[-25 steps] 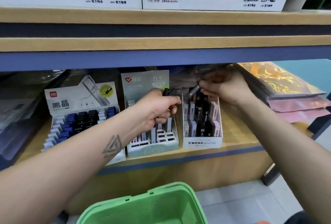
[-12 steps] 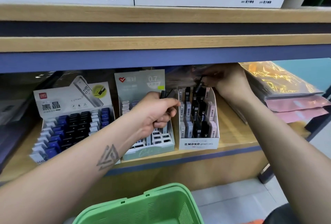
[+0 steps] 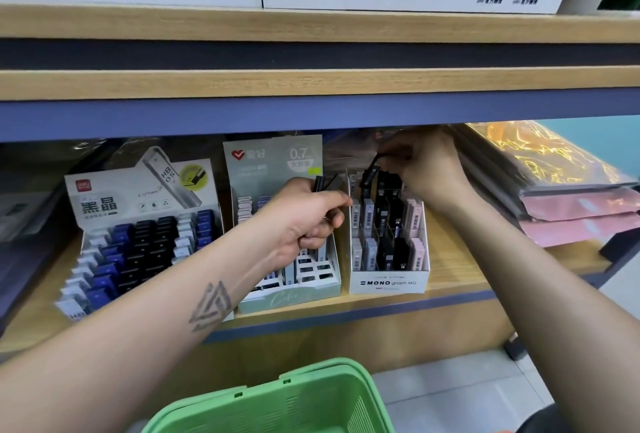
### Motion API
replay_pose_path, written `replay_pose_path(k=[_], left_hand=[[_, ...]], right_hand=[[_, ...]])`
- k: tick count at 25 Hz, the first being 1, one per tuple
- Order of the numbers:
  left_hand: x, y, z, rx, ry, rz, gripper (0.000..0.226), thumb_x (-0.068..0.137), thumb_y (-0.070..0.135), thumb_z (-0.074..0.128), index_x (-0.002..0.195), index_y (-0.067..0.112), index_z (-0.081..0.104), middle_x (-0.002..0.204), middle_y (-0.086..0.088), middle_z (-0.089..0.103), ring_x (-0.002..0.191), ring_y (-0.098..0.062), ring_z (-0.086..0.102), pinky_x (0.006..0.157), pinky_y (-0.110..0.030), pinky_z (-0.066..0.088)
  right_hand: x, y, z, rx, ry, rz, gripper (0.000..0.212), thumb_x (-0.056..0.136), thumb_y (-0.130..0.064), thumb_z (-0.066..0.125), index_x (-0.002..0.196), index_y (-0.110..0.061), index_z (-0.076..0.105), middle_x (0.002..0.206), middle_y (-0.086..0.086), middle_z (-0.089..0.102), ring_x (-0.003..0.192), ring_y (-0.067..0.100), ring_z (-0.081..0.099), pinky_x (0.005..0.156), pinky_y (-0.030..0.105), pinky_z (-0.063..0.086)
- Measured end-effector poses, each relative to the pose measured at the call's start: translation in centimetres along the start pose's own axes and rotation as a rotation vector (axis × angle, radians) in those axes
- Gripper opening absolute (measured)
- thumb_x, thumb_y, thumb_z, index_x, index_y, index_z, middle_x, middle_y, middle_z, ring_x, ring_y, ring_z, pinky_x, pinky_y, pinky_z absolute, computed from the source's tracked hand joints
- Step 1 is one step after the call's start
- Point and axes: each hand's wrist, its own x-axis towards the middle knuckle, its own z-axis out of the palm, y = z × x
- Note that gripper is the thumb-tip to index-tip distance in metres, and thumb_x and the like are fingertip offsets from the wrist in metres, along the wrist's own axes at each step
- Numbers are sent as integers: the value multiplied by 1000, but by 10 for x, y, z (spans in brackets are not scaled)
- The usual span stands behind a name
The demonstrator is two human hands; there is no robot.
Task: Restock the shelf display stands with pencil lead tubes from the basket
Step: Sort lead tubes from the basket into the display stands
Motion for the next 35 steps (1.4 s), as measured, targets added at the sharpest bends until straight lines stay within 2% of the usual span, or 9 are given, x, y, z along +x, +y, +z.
replay_pose_path(k=[5, 14, 20, 23, 26, 28, 30, 32, 35], left_hand=[[-2, -1, -4, 2, 2, 3, 28, 100, 8, 55, 120, -12, 57, 63, -7, 53, 36, -8, 27, 33, -17, 16], [-4, -1, -3, 16, -10, 3, 30, 101, 9, 55, 121, -12, 57, 63, -7, 52, 38, -8, 27, 34, -16, 16], [-5, 0, -2, 19, -6, -6, 35, 99, 10, 58, 125, -13, 53, 62, -6, 53, 38, -8, 27, 34, -17, 16], [-7, -1, 1, -46, -42, -47, 35, 97, 4, 57, 127, -15, 52, 63, -7, 52, 41, -9, 29, 35, -18, 19], [-9, -1, 5, -122, -88, -88, 26, 96, -4, 48, 117, -9, 61, 66, -7, 52, 47, -10, 35, 39, -19, 25], [-9, -1, 7, -144, -111, -92, 25, 97, -3, 47, 114, -6, 65, 67, -6, 54, 50, -10, 38, 40, -19, 28], [-9, -2, 10, -137, -123, -98, 23, 98, -1, 48, 111, -4, 67, 67, -5, 55, 51, -10, 40, 41, -19, 27], [-9, -4, 14, -145, -137, -103, 20, 98, -1, 48, 106, -4, 67, 67, -6, 56, 51, -11, 40, 40, -19, 26], [-9, -5, 20, -199, -175, -123, 20, 96, -3, 48, 105, -7, 65, 69, -9, 56, 50, -11, 41, 40, -18, 27]], right_hand=[[5, -2, 7, -102, 3, -19, 12, 88, -7, 74, 99, -11, 78, 104, 5, 76, 95, 20, 67, 88, 29, 51], [2, -5, 23, -239, -138, -6, 14, 93, -8, 68, 103, -13, 77, 103, 6, 75, 94, 21, 68, 88, 35, 57], [-3, -7, 24, -348, -114, -99, 13, 93, -8, 66, 100, -8, 77, 102, 10, 74, 92, 25, 68, 78, 26, 48], [-2, -8, 10, -242, -4, -83, 13, 90, -4, 67, 95, -6, 79, 99, 10, 76, 90, 27, 69, 83, 32, 55], [-3, -4, -3, 8, 85, 74, 12, 89, -6, 69, 95, -8, 79, 91, 9, 77, 84, 24, 71, 81, 39, 58], [-8, -3, -12, 322, -6, 239, 12, 89, -7, 72, 98, -11, 78, 90, 9, 78, 79, 21, 73, 76, 36, 62], [-16, -7, -17, 624, -239, 320, 16, 87, -16, 78, 102, -15, 76, 95, 6, 78, 82, 22, 74, 72, 29, 62], [-24, -12, -16, 719, -440, 272, 32, 79, -27, 81, 108, -15, 76, 101, 6, 78, 89, 22, 74, 73, 25, 59], [-30, -17, -6, 715, -449, 197, 16, 80, -16, 82, 95, -17, 80, 91, 7, 78, 83, 16, 74, 71, 22, 56]])
